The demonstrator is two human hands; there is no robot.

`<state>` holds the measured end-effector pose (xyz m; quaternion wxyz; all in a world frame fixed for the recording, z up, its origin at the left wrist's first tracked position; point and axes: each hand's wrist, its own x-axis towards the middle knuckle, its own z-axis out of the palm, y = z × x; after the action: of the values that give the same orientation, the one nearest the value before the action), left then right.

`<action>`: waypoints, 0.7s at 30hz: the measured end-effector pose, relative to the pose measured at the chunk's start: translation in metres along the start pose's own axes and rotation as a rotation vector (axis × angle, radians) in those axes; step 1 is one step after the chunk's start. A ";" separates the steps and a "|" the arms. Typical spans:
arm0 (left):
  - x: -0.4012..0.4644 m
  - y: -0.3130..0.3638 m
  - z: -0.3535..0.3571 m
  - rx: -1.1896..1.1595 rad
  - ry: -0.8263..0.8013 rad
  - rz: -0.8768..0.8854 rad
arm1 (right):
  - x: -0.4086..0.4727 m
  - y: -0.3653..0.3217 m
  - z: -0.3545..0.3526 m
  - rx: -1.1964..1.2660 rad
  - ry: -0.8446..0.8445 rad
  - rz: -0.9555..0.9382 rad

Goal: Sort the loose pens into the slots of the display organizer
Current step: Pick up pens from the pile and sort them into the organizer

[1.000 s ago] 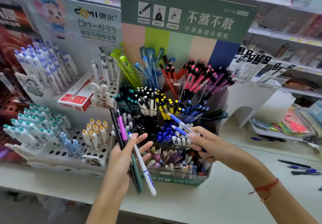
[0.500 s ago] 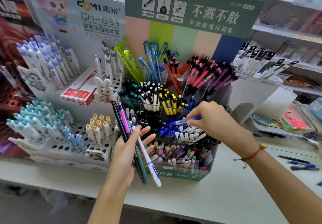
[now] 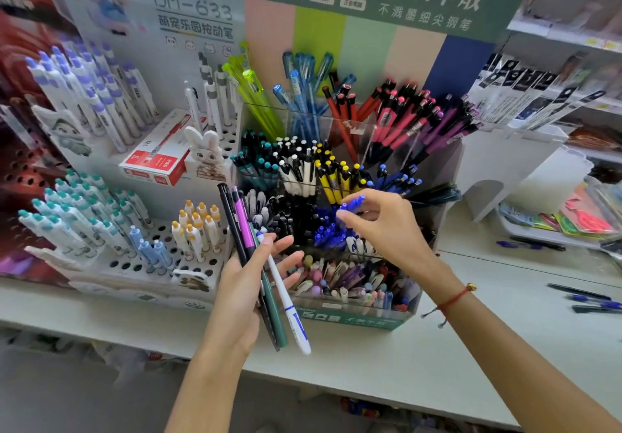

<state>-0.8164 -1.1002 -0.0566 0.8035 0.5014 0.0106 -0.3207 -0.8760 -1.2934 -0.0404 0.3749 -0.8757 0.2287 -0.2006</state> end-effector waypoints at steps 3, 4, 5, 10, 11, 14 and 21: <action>-0.001 0.001 0.002 -0.006 -0.004 -0.001 | -0.005 0.006 0.009 0.075 0.081 0.023; -0.001 0.000 0.002 -0.004 -0.007 0.000 | -0.005 0.011 0.011 -0.038 0.098 0.004; -0.001 0.000 0.003 -0.001 -0.008 -0.001 | -0.004 0.014 0.014 -0.187 0.096 -0.016; -0.001 -0.001 0.005 0.005 -0.023 -0.018 | -0.009 0.010 0.017 -0.243 0.170 -0.084; -0.001 -0.001 0.005 -0.001 -0.024 -0.021 | -0.011 0.009 0.016 -0.144 0.205 -0.102; -0.001 -0.001 0.003 -0.020 -0.024 -0.022 | -0.015 0.007 0.013 0.012 0.267 -0.137; -0.001 -0.002 0.004 -0.016 -0.019 -0.034 | -0.002 0.016 0.026 -0.473 0.130 -0.075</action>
<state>-0.8194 -1.1038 -0.0555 0.8020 0.4916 0.0144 -0.3390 -0.8683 -1.2875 -0.0697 0.1363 -0.9323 0.2603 -0.2110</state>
